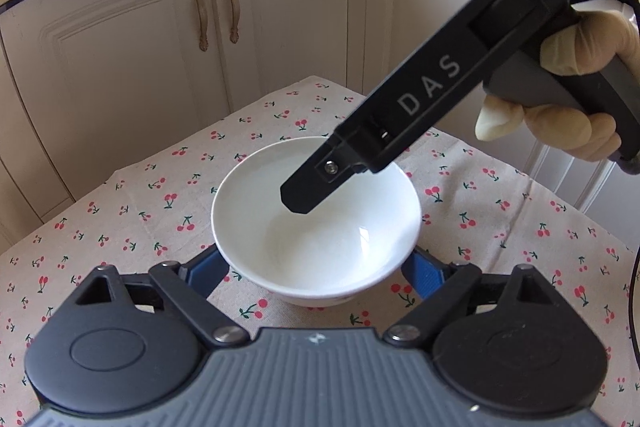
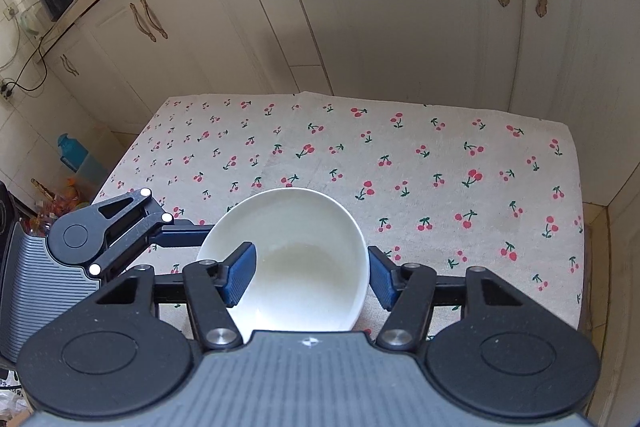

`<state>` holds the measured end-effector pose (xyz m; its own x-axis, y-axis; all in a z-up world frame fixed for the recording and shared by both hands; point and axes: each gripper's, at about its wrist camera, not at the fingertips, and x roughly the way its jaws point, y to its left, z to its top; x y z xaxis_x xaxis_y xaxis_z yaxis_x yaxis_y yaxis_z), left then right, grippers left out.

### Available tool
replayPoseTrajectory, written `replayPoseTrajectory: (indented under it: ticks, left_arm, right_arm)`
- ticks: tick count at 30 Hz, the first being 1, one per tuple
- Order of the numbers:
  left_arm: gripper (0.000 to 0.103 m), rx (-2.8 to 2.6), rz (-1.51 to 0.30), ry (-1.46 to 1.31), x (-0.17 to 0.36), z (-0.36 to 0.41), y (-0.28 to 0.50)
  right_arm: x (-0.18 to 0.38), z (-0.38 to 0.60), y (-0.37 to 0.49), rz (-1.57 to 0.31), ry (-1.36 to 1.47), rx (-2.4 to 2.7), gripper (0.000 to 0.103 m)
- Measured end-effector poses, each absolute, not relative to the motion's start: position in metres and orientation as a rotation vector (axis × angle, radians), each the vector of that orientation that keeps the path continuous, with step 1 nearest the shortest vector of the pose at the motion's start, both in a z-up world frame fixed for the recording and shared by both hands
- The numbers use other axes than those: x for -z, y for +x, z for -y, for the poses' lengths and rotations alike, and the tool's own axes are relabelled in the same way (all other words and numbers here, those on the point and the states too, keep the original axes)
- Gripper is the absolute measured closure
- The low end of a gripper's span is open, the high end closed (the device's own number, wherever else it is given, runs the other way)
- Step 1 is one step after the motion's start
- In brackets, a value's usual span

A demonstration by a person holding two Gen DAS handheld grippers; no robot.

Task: Organize plates and bowls
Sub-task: 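Lift and carry the white bowl toward the bowl stack with the right gripper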

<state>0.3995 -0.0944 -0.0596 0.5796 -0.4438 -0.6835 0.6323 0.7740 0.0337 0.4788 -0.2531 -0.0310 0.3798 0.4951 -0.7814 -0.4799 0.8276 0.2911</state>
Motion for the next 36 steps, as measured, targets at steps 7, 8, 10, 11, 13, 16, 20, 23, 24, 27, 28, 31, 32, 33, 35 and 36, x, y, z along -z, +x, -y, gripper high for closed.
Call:
replayPoseTrajectory:
  ticks: [7,8,10,11,13,16,20,23,24,27,28,31,32,33,35,36]
  left_arm:
    - [0.011,0.64,-0.704,0.289,0.061,0.094,0.399]
    - [0.011,0.641,-0.703,0.289,0.061,0.094,0.399]
    - [0.011,0.642,-0.702,0.288,0.06,0.093,0.399]
    - [0.011,0.643,-0.702,0.289,0.06,0.093,0.4]
    - [0.011,0.645,-0.703,0.288,0.06,0.093,0.401]
    - [0.011,0.645,-0.706,0.288,0.06,0.093,0.401]
    - [0.011,0.653,-0.712,0.293,0.059,0.095,0.4]
    - [0.011,0.662,-0.727,0.279,0.057,0.094,0.399]
    - [0.011,0.663,-0.731,0.275,0.056,0.094,0.398]
    - [0.011,0.668,-0.731,0.283,0.051,0.094,0.392]
    - [0.011,0.67,-0.733,0.283,0.049,0.094,0.39]
    - [0.011,0.68,-0.743,0.279,0.041,0.092,0.382]
    - [0.011,0.683,-0.745,0.279,0.038,0.091,0.379]
    - [0.011,0.685,-0.747,0.28,0.035,0.09,0.376]
    - [0.011,0.687,-0.751,0.282,0.029,0.088,0.368]
    - [0.011,0.688,-0.752,0.282,0.026,0.088,0.364]
  right_arm:
    - [0.03,0.249,0.478,-1.017,0.014,-0.593,0.037]
    - [0.03,0.249,0.478,-1.018,0.013,-0.591,0.037]
    - [0.031,0.249,0.479,-1.021,0.015,-0.589,0.037]
    - [0.031,0.249,0.481,-1.023,0.022,-0.589,0.037]
    - [0.032,0.249,0.484,-1.031,0.039,-0.59,0.037]
    - [0.032,0.251,0.485,-1.038,0.054,-0.585,0.037]
    - [0.031,0.25,0.482,-1.039,0.043,-0.578,0.037]
    - [0.029,0.248,0.48,-1.051,0.039,-0.571,0.037]
    - [0.029,0.248,0.479,-1.051,0.036,-0.571,0.037]
    - [0.026,0.248,0.474,-1.049,0.034,-0.567,0.037]
    - [0.024,0.248,0.471,-1.048,0.037,-0.568,0.037]
    - [0.017,0.248,0.461,-1.042,0.03,-0.578,0.037]
    - [0.014,0.248,0.457,-1.039,0.026,-0.581,0.037]
    - [0.011,0.247,0.453,-1.036,0.024,-0.583,0.037]
    - [0.005,0.245,0.444,-1.031,0.016,-0.584,0.037]
    - [0.002,0.244,0.439,-1.027,0.013,-0.584,0.037]
